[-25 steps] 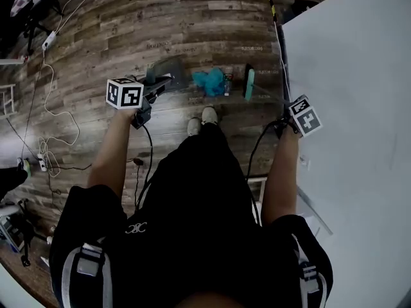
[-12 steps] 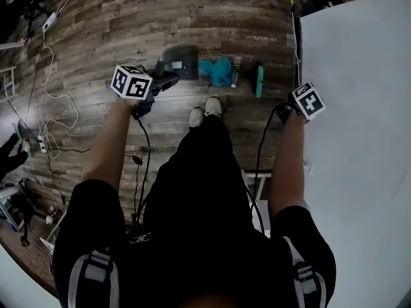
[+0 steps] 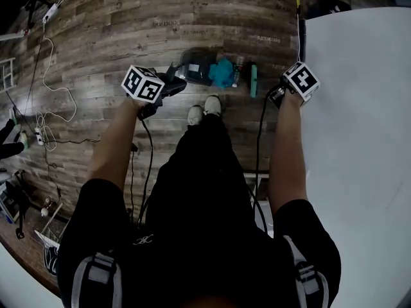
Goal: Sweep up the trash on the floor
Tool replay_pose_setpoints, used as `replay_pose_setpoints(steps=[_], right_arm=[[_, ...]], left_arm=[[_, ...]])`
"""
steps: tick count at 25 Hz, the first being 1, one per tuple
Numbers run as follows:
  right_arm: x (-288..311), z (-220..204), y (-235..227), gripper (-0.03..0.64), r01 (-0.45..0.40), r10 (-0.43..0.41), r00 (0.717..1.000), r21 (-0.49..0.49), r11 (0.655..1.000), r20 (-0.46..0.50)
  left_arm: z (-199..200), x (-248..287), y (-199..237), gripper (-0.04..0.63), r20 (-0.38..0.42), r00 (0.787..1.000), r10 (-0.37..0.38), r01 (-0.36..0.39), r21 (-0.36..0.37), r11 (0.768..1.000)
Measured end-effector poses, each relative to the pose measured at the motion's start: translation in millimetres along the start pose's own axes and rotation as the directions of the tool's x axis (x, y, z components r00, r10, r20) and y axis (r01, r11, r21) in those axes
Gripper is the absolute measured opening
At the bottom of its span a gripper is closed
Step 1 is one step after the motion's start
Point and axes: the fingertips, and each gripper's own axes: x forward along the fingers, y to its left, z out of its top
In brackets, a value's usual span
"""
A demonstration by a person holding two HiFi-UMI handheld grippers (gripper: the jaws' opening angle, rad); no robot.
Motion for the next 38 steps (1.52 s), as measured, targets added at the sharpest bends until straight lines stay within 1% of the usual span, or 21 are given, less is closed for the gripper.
replay_pose_setpoints(steps=[3, 5, 9, 12, 14, 20, 25, 28, 30, 32, 33, 34, 36, 38], right_arm=[[0.0, 2.3, 38.3, 0.028, -0.058, 0.057, 0.998, -0.063, 0.996, -0.015], [-4.1, 0.1, 68.2, 0.028, -0.102, 0.100, 0.995, -0.126, 0.987, -0.023], [-18.9, -17.9, 122.4, 0.028, -0.182, 0.175, 0.983, -0.251, 0.951, -0.047], [-31.6, -33.6, 149.7, 0.027, -0.227, 0.217, 0.974, -0.291, 0.930, -0.069], [-36.8, -40.0, 160.0, 0.026, -0.242, 0.229, 0.970, -0.271, 0.932, -0.079], [-43.5, -37.1, 164.1, 0.028, -0.251, 0.241, 0.966, -0.133, 0.959, -0.090], [-50.6, -41.2, 169.1, 0.028, -0.286, 0.281, 0.953, -0.032, 0.958, -0.110], [-56.2, -47.0, 174.3, 0.028, -0.295, 0.290, 0.951, -0.031, 0.955, -0.110], [-62.3, -48.9, 174.5, 0.028, -0.301, 0.295, 0.950, -0.048, 0.952, -0.099], [-67.5, -51.6, 170.4, 0.027, -0.307, 0.301, 0.950, -0.063, 0.950, -0.086], [-70.4, -52.9, 167.5, 0.027, -0.310, 0.304, 0.949, -0.069, 0.948, -0.078], [-73.9, -53.8, 164.3, 0.028, -0.311, 0.307, 0.949, -0.073, 0.947, -0.068], [-83.3, -53.8, 157.7, 0.028, -0.314, 0.311, 0.949, -0.081, 0.946, -0.046], [-94.3, -51.8, 150.8, 0.028, -0.319, 0.318, 0.948, -0.087, 0.944, -0.024]], left_arm=[[2.7, 5.5, -2.5, -0.002, 0.027, 1.000, -0.014, 0.015, -0.013, 1.000], [7.6, 5.6, -3.3, -0.002, 0.056, 0.998, -0.017, 0.019, -0.025, 0.999], [13.1, 4.4, -4.7, -0.002, 0.111, 0.993, -0.025, 0.033, -0.073, 0.997], [9.1, 5.8, -7.1, -0.002, 0.115, 0.993, -0.025, 0.034, -0.082, 0.996], [4.4, 7.7, -8.6, -0.002, 0.105, 0.994, -0.027, 0.036, -0.081, 0.996], [-8.7, 7.6, -8.1, -0.002, 0.117, 0.993, -0.034, 0.048, -0.116, 0.992], [-21.7, 4.8, -3.4, -0.002, 0.117, 0.993, -0.025, 0.041, -0.137, 0.990], [-24.9, 2.0, 2.5, -0.002, 0.138, 0.990, -0.020, 0.042, -0.159, 0.986], [-23.3, -2.8, 8.2, -0.002, 0.174, 0.985, -0.005, 0.036, -0.174, 0.984], [-21.8, -7.4, 11.7, -0.002, 0.226, 0.974, -0.007, 0.053, -0.198, 0.979], [-19.5, -11.3, 12.5, -0.002, 0.267, 0.964, -0.016, 0.074, -0.211, 0.975], [-15.5, -17.2, 12.8, -0.002, 0.318, 0.948, -0.027, 0.101, -0.219, 0.970], [-7.1, -30.7, 11.2, -0.002, 0.426, 0.903, -0.062, 0.172, -0.225, 0.959], [-3.7, -40.3, 9.4, -0.003, 0.505, 0.858, -0.089, 0.229, -0.223, 0.948]])
